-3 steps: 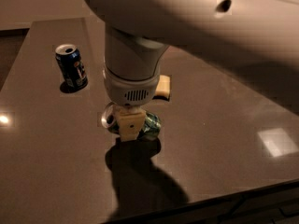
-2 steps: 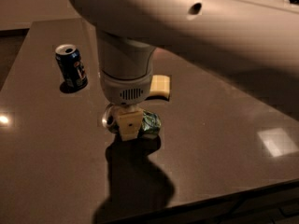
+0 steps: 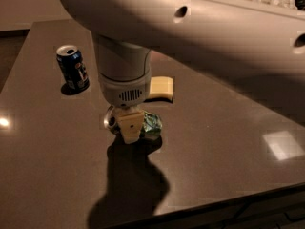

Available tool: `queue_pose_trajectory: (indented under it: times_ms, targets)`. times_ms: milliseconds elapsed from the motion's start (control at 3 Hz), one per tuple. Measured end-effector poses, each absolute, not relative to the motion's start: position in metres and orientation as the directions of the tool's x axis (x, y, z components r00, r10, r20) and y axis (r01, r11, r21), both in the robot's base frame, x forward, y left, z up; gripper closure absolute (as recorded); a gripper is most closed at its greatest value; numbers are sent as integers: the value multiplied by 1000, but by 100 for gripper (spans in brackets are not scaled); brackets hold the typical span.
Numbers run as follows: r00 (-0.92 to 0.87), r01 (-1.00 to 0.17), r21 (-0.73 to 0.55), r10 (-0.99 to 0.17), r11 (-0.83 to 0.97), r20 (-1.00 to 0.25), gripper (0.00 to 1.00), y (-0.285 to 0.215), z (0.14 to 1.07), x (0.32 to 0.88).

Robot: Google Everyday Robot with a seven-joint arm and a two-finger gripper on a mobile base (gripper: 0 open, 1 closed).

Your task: Knock green can over

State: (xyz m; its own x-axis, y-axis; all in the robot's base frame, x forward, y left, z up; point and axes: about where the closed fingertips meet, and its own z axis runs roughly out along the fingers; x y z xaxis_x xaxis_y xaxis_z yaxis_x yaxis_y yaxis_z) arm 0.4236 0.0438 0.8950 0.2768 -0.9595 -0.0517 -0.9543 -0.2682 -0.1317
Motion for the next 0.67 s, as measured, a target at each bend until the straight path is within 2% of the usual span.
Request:
queue_pose_trajectory:
  times_ms: [333,667]
  targets:
    - [278,-953,-140,-959,-269,-54,0,45,897,423]
    - [278,-953,-140,-959,-269,-54,0,45,897,423]
